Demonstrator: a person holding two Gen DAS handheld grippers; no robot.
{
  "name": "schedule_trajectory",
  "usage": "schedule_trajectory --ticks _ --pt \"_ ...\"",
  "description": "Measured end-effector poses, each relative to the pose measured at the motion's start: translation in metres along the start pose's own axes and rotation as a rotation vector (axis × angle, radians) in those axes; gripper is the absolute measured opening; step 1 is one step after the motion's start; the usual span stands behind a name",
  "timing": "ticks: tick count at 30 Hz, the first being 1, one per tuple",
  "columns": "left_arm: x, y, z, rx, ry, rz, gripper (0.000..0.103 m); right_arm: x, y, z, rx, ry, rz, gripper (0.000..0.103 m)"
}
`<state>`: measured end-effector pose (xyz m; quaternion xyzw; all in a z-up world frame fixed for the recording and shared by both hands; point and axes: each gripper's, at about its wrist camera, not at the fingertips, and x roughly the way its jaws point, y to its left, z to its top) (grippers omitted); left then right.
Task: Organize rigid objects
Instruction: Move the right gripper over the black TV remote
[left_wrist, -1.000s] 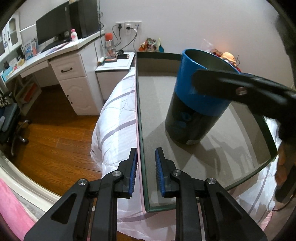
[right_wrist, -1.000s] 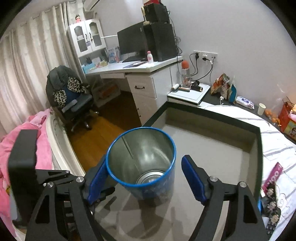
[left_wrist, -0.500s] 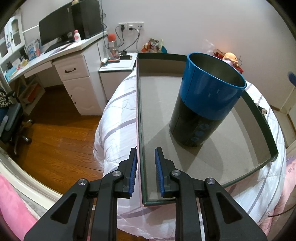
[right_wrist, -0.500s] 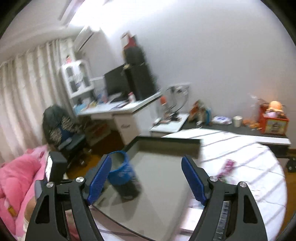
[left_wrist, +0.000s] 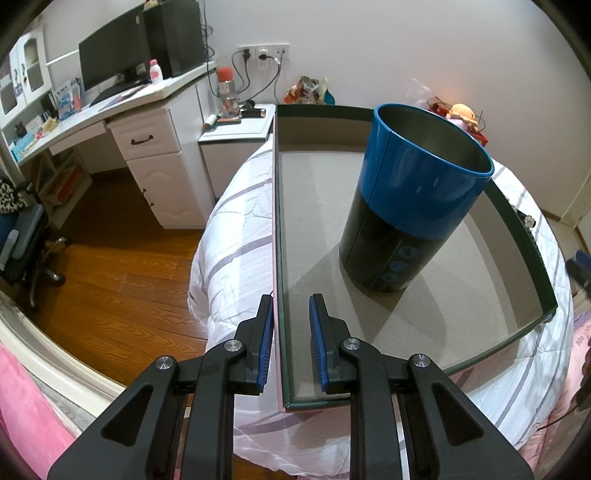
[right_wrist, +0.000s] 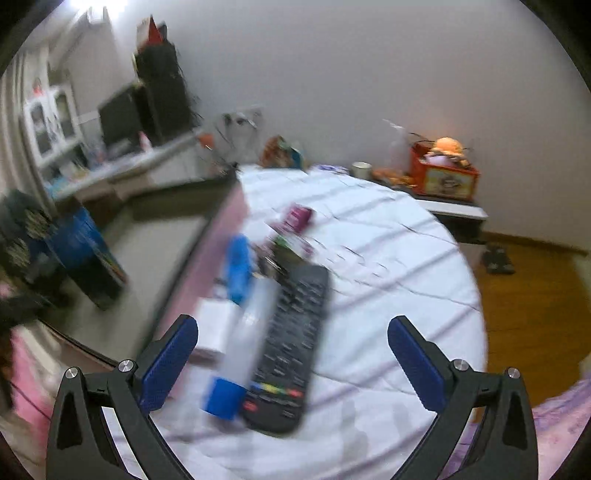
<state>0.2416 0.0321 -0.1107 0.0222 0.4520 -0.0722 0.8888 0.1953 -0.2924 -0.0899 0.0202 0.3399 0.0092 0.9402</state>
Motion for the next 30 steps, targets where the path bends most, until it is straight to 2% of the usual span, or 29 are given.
schedule_trajectory --ticks 5,10,13,18,22,25,30 --pt "0.001 0.0 0.0 0.003 0.0 0.005 0.02 0.008 -0.003 -0.016 -0.083 0.056 -0.173 0.103" --pt "0.001 0.0 0.0 0.002 0.001 0.005 0.02 0.011 -0.007 -0.03 -0.078 0.095 -0.129 0.103" --pt "0.001 -0.001 0.0 0.004 0.001 0.006 0.02 0.014 0.0 -0.032 -0.099 0.1 -0.158 0.103" --pt "0.001 0.0 0.0 0.003 0.001 0.005 0.021 0.017 -0.002 -0.033 -0.081 0.113 -0.151 0.103" --pt "0.002 0.0 0.0 0.002 0.001 0.001 0.021 0.021 -0.011 -0.034 -0.042 0.141 -0.102 0.103" --pt "0.002 0.001 0.0 0.002 0.003 -0.002 0.021 0.008 -0.008 -0.035 -0.063 0.115 -0.117 0.103" --pt "0.002 0.001 0.0 0.002 0.002 -0.001 0.021 -0.012 0.002 -0.043 -0.089 0.073 -0.06 0.103"
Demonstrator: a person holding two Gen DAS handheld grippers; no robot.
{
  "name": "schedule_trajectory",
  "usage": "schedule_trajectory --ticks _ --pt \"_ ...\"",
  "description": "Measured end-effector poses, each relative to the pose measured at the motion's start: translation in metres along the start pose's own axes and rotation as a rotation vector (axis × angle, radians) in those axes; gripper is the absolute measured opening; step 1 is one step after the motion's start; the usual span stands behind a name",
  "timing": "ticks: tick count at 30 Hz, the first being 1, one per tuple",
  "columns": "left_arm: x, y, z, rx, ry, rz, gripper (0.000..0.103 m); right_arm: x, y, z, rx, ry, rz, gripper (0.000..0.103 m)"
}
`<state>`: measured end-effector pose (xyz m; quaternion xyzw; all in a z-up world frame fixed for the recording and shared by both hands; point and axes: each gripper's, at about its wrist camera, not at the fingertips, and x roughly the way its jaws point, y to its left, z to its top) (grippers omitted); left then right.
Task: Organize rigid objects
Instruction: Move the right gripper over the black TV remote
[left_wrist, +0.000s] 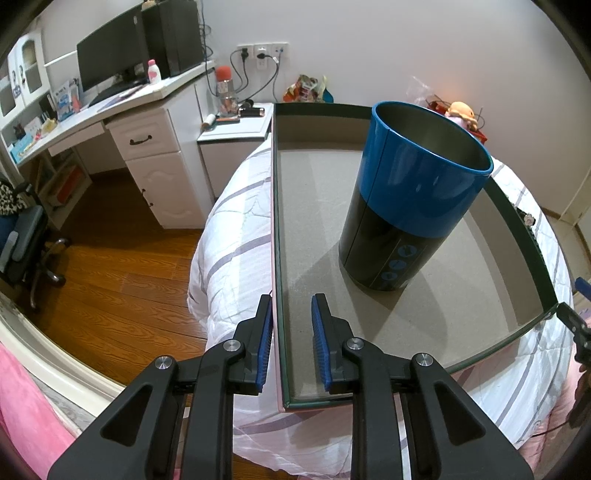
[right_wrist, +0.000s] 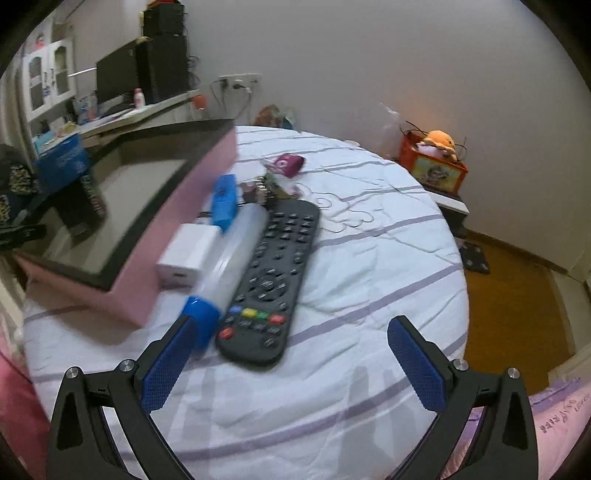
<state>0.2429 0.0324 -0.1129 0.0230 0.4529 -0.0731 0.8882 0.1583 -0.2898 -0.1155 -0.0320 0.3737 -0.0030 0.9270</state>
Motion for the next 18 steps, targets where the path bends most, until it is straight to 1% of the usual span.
schedule_trajectory --ticks 3,6,11,15,18 --pt "0.0 0.0 0.0 0.0 0.001 -0.001 0.021 0.0 0.005 -0.005 -0.001 -0.003 0.012 0.103" --pt "0.0 0.0 0.0 0.0 0.001 0.0 0.021 0.006 0.012 -0.009 -0.003 0.008 0.047 0.103" --pt "0.001 -0.001 0.001 0.001 0.001 -0.001 0.022 0.013 0.015 -0.016 -0.047 0.034 -0.054 0.103" --pt "0.001 -0.003 0.001 0.007 0.002 0.002 0.023 0.01 0.008 -0.018 -0.049 0.033 -0.072 0.103" --pt "0.001 -0.006 0.002 0.015 0.002 0.006 0.025 0.017 0.003 -0.018 -0.051 0.049 -0.081 0.103"
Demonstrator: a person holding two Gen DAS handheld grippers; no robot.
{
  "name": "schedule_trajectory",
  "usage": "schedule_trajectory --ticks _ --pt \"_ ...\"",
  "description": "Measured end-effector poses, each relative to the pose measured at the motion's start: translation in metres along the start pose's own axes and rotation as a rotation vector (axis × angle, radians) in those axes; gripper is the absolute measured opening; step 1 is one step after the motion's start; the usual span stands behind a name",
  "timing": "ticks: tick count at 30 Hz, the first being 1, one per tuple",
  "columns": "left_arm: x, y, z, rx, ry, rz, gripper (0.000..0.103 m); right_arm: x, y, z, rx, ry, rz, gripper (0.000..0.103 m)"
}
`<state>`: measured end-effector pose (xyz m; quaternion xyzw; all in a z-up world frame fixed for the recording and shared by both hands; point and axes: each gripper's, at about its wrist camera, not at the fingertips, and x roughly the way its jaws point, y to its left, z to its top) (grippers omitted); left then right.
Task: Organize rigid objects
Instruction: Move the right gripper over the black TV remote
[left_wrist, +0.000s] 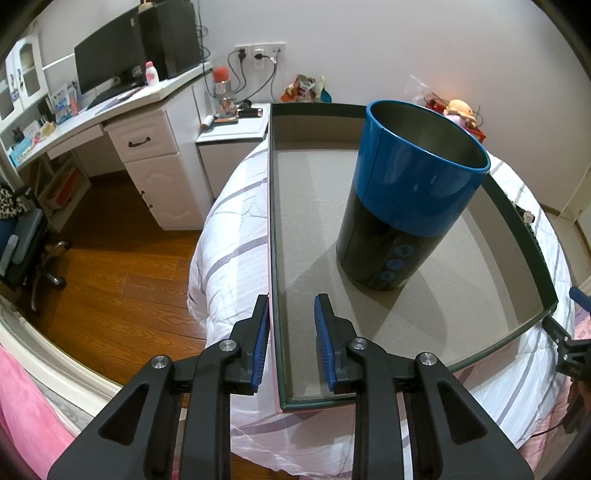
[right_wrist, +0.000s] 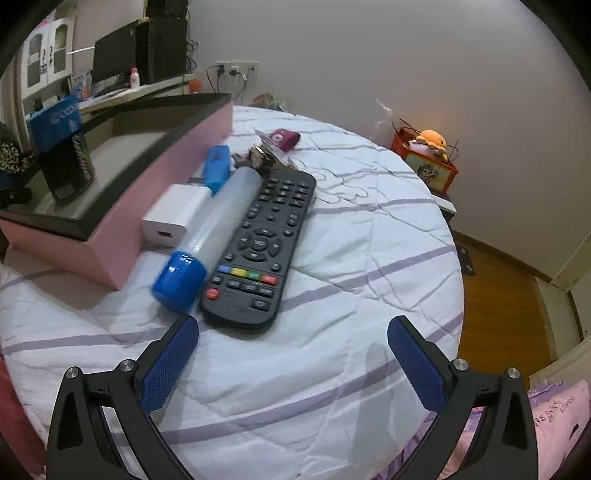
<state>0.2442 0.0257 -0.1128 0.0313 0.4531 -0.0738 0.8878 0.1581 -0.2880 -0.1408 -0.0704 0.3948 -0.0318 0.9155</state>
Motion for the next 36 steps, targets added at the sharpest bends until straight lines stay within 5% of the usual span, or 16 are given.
schedule_trajectory --ticks 4,12,18,28,36 --pt "0.001 -0.001 0.0 0.001 0.001 -0.001 0.027 0.007 -0.004 0.005 0.006 -0.002 0.033 0.103" --pt "0.0 -0.006 0.0 0.008 0.003 0.003 0.031 0.022 -0.044 0.015 0.093 -0.004 -0.046 0.103" --pt "0.0 -0.006 0.0 0.008 0.003 0.003 0.032 0.02 -0.049 0.028 0.097 -0.039 0.069 0.103" --pt "0.0 -0.006 0.0 0.008 0.003 0.003 0.034 0.064 -0.041 0.071 0.044 0.03 0.19 0.103" --pt "0.001 -0.008 0.0 0.009 0.003 0.003 0.034 0.085 -0.041 0.074 0.027 0.085 0.165 0.103"
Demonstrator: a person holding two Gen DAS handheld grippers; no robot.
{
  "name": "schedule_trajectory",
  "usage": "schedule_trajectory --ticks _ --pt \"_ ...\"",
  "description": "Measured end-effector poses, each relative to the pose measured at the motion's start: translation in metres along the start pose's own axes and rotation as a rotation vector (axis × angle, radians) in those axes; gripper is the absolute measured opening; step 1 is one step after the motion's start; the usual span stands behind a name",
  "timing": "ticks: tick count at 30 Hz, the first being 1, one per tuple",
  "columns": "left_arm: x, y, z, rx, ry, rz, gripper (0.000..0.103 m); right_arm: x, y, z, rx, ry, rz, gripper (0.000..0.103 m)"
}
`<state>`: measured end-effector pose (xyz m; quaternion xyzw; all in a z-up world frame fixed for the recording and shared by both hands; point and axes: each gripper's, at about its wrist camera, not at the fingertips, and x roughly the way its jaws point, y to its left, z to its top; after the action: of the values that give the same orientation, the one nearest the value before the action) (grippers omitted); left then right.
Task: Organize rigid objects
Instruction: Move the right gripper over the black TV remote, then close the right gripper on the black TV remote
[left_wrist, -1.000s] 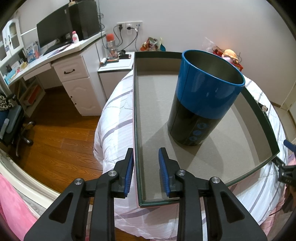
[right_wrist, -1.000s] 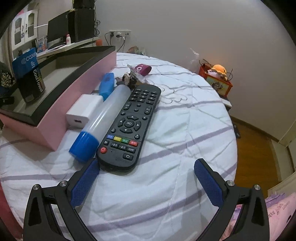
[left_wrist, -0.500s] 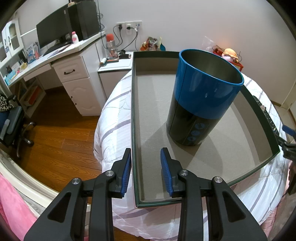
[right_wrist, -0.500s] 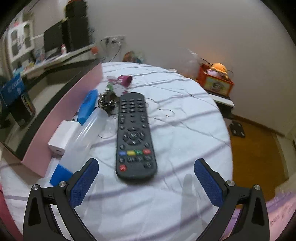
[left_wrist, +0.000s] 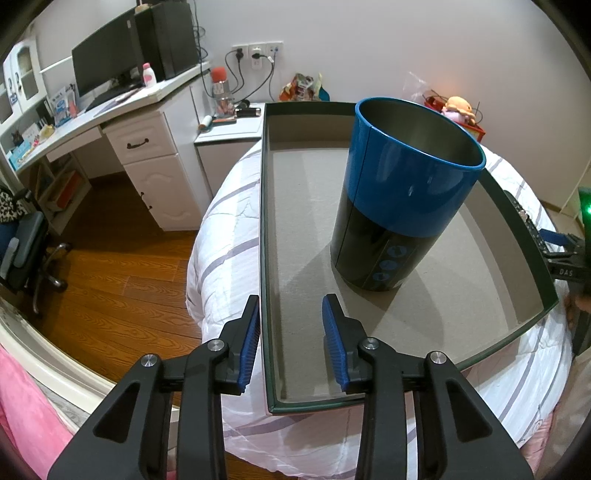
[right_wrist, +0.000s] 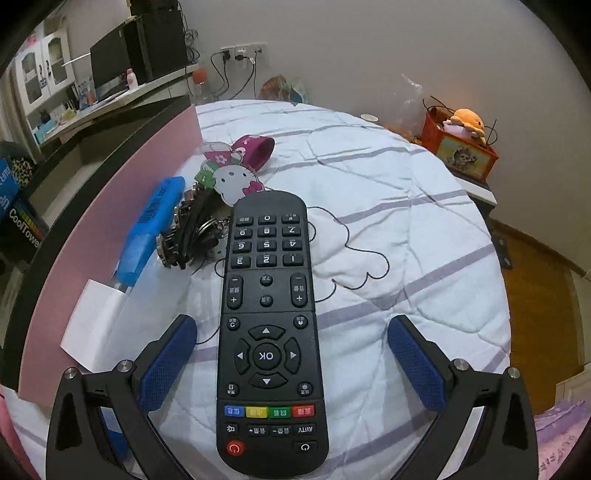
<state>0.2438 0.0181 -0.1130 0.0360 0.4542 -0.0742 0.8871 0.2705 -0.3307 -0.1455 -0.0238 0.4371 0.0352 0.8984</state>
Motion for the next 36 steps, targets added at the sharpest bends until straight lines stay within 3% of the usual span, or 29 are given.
schedule_trajectory --ticks 26,31,36 --pt "0.001 -0.003 0.0 0.0 -0.001 -0.001 0.038 0.0 0.003 0.006 0.042 -0.013 -0.038 0.101" --pt "0.001 -0.003 0.0 0.0 -0.001 -0.001 0.038 -0.005 0.008 0.004 0.022 -0.027 -0.02 0.087" --pt "0.001 -0.003 0.0 0.001 -0.001 -0.001 0.038 -0.011 0.007 0.002 0.027 -0.045 0.012 0.046"
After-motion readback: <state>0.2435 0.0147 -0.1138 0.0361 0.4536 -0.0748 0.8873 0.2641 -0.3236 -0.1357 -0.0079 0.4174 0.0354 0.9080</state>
